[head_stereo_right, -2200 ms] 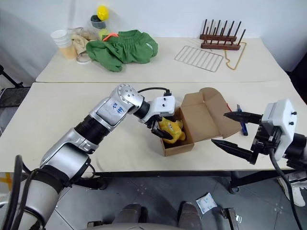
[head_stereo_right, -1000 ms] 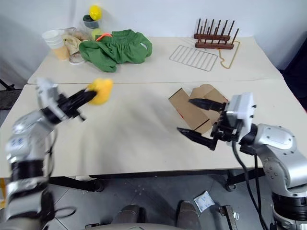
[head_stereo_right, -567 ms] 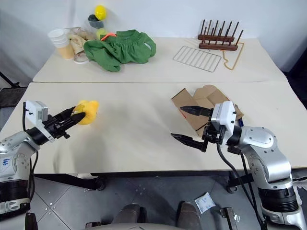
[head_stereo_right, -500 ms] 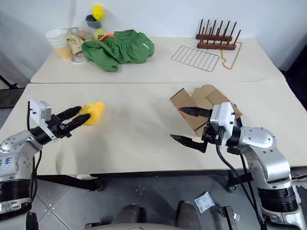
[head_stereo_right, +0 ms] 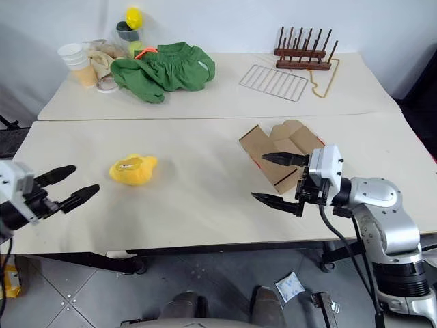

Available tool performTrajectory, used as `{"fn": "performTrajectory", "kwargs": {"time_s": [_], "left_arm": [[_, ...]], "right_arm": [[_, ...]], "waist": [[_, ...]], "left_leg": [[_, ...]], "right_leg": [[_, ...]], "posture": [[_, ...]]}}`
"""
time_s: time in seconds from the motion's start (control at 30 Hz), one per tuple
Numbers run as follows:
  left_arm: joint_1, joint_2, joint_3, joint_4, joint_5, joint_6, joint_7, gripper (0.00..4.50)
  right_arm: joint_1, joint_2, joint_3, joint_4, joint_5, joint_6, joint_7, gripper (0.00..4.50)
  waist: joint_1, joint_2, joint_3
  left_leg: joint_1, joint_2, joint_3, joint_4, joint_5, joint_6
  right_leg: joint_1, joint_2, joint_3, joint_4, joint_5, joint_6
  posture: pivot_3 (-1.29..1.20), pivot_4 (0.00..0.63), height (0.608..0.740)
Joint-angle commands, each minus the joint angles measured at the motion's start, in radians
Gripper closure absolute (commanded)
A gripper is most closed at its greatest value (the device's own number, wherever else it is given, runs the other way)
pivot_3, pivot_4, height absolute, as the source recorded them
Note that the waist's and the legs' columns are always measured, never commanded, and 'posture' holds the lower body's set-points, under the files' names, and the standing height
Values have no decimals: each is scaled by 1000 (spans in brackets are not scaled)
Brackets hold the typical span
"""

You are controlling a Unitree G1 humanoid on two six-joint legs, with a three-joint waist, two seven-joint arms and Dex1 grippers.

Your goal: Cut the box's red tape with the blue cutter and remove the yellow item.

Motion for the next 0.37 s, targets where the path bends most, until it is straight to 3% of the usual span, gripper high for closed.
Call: {"fn": "performTrajectory", "kwargs": {"time_s": [0.03,0.37], "left_arm": [[143,-10,113,-108,-7,-30,-15,6],[204,-120,91,-217,-21,-76,78,6]], "right_arm": [[35,-20,-20,29,-21,-79,59,0],[64,34,-15,12,-51,-130,-19,0]], "waist": [[-1,0,0],[10,0,0]], "left_leg": [[0,0,1,0,-1,0],[2,1,3,1,-2,0]], "right_leg": [[0,0,0,0,0,0],[1,0,1,0,0,-1]], "posture": [[0,150,740],[0,150,740]]}}
